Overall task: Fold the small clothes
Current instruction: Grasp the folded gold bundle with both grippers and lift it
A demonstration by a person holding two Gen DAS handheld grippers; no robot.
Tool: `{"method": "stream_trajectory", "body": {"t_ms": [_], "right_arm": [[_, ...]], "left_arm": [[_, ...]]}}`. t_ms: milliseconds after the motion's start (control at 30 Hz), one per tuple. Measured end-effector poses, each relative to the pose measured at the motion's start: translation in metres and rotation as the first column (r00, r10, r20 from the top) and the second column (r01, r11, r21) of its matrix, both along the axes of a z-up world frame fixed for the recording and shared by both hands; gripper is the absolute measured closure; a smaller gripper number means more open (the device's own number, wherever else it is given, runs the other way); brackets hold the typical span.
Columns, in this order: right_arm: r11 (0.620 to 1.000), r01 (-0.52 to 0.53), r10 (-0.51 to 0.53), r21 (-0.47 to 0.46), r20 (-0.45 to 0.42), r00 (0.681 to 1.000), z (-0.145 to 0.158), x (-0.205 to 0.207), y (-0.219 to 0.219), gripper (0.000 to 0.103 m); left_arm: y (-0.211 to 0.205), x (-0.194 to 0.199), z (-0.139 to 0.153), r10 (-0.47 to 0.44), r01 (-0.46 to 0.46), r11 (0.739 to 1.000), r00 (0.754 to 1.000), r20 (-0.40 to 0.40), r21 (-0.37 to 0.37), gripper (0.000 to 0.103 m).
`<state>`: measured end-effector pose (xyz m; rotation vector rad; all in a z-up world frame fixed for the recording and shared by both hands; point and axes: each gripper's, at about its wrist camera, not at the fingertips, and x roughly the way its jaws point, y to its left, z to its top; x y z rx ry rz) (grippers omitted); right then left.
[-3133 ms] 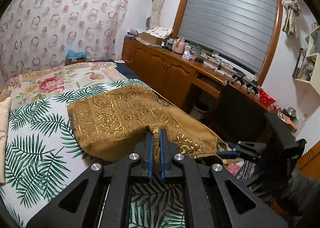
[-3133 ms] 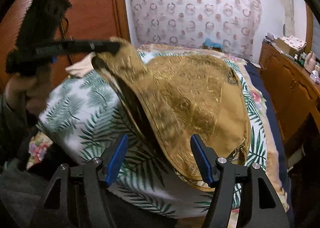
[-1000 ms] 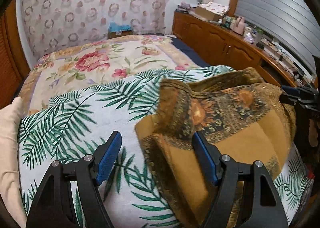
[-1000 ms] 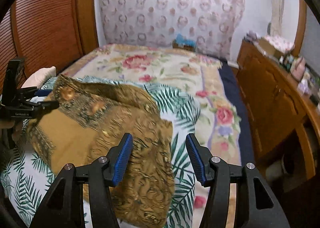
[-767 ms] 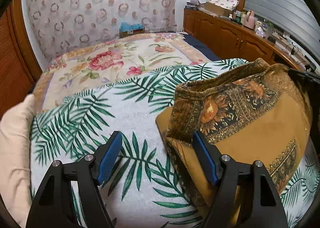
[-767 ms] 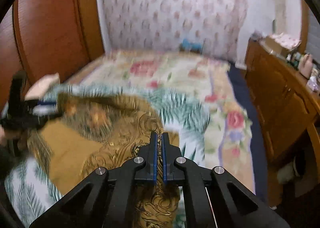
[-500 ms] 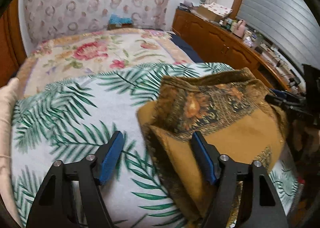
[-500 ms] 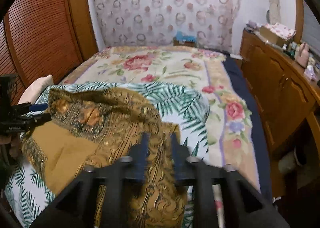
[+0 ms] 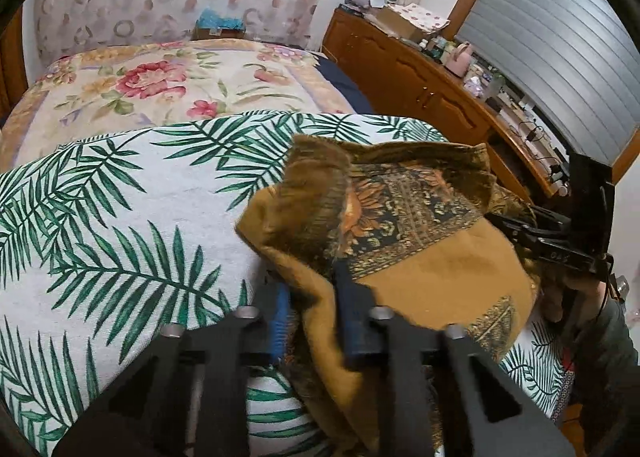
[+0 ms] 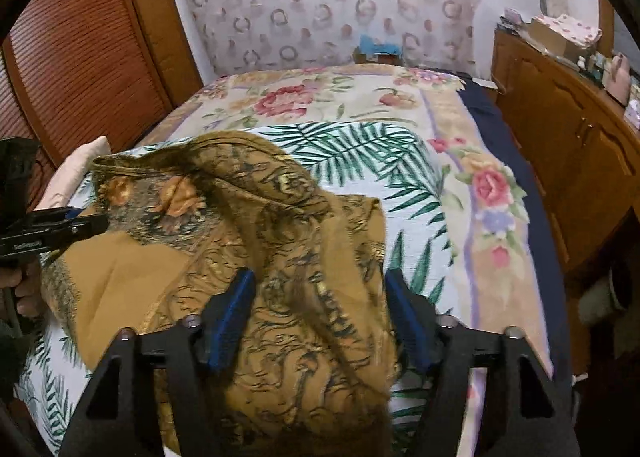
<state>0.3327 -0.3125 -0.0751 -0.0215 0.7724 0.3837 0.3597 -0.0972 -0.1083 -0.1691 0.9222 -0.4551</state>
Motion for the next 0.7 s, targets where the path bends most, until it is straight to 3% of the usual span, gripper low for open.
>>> {"method": "stream_trajectory", "body": {"t_ms": [167, 200, 300, 467, 700], "right_arm": [[0.999, -0.044, 0.044, 0.029, 0.002, 0.999, 0.002, -0.009, -0.001, 0.083], [0.998, -0.047, 0.046, 0.039, 0.013, 0.999, 0.003, -0.010, -0.002, 0.086], [0.999, -0.042, 0.039, 0.030, 0.085, 0.996, 0.015, -0.024, 0.001, 0.088], [0.996, -0.086, 0.082, 0.011, 0.200, 0.976, 0.047, -0.052, 0.029, 0.089], [0.977, -0.211, 0.203, -0.010, 0.322, 0.925, 0.079, -0.077, 0.103, 0.089]], "left_arm": [[0.001, -0.015, 0.016, -0.003, 0.005, 1.000, 0.998, 0.063, -0.028, 0.093], [0.003, -0.020, 0.022, -0.001, 0.004, 0.999, 0.997, 0.079, -0.047, 0.093], [0.011, -0.037, 0.041, 0.000, 0.011, 0.996, 0.992, 0.123, -0.087, 0.093], [0.029, -0.085, 0.069, -0.006, 0.021, 0.998, 0.974, 0.228, -0.064, 0.094], [0.107, -0.140, 0.092, 0.157, -0.129, 0.985, 0.941, 0.300, -0.111, 0.094]]}}
